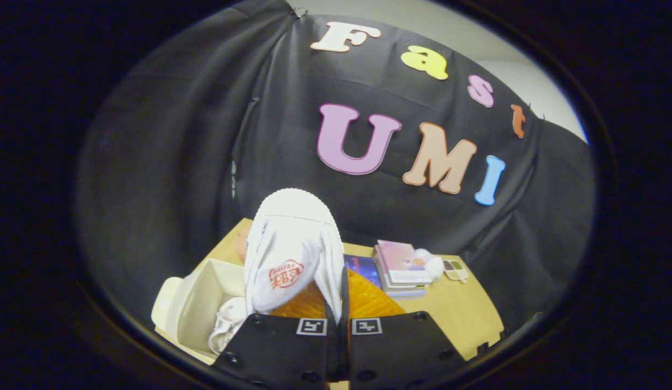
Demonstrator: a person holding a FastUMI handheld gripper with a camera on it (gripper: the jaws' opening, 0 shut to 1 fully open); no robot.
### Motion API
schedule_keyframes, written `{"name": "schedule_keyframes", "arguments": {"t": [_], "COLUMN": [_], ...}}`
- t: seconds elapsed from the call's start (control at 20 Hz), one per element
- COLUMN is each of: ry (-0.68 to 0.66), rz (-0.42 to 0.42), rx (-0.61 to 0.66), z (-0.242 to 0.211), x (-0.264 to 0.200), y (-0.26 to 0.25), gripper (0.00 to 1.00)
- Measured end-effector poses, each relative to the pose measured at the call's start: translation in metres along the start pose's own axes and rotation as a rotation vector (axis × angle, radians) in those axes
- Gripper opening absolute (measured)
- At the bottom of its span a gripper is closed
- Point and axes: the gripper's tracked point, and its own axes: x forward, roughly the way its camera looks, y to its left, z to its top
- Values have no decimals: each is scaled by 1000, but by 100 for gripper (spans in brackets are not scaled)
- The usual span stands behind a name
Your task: Open the storage box then place both shoes into the box .Put the left shoe in first, then the right shoe, with the right side of both shoes facing outward in a uniform manner.
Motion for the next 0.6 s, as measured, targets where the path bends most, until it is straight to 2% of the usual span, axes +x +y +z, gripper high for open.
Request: {"name": "schedule_keyframes", "arguments": {"t": [0.2,0.4,0.6], "ry": [98,192,275], "rz": [49,33,64], "rx": [27,-39,-42], "z": [-45,-92,-129], "x": [7,30,55], "y": [40,51,63], "gripper": [3,3,3]}}
